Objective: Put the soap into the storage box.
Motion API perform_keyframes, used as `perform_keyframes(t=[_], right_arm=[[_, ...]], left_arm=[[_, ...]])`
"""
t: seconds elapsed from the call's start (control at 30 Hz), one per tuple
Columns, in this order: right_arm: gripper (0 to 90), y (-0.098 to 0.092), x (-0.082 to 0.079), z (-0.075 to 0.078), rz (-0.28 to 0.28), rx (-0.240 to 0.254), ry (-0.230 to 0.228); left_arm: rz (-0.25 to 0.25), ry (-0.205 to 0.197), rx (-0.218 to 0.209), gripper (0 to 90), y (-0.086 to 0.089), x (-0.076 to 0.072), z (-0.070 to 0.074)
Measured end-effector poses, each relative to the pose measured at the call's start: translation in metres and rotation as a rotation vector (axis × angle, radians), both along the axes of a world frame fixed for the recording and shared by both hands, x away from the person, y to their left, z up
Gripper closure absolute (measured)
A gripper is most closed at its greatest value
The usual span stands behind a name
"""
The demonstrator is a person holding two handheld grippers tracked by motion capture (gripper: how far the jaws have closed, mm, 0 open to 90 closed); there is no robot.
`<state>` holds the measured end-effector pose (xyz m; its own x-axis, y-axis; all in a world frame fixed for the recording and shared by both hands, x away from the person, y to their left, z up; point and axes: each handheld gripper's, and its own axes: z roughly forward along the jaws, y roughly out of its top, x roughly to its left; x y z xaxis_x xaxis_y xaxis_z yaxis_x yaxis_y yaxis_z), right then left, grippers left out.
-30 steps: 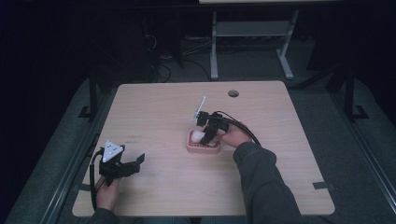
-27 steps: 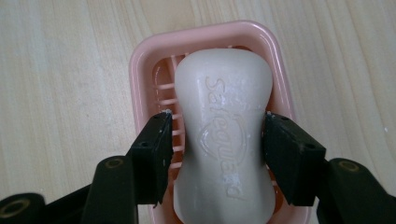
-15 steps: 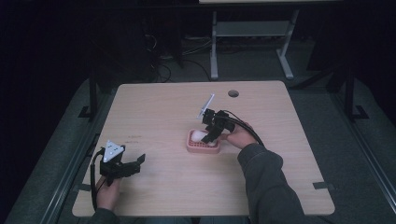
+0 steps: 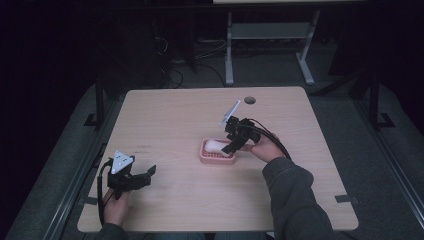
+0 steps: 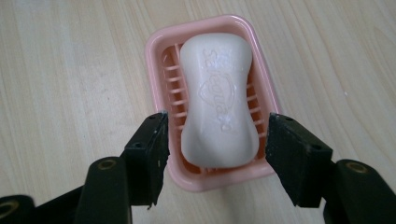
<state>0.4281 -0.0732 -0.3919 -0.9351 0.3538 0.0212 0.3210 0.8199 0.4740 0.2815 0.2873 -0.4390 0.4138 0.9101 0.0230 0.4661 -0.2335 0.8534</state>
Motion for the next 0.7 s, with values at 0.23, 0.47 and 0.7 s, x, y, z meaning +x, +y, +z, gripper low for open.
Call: perform_keyframes(t=[0.23, 0.47, 0.7], right_arm=[[39.3, -0.014, -0.007, 0.003, -0.014, 0.024, -0.007], [39.3, -0.025, -0.012, 0.004, -0.028, 0.032, 0.002], [38.8, -0.03, -0.02, 0.009, -0.025, 0.038, -0.009]], left_arm=[[0.0, 0.002, 0.001, 14.1, -0.001, 0.0, 0.0], [-0.005, 0.0, 0.003, 14.1, -0.002, 0.0, 0.0], [-0.005, 0.0, 0.003, 14.1, -0.002, 0.0, 0.0]])
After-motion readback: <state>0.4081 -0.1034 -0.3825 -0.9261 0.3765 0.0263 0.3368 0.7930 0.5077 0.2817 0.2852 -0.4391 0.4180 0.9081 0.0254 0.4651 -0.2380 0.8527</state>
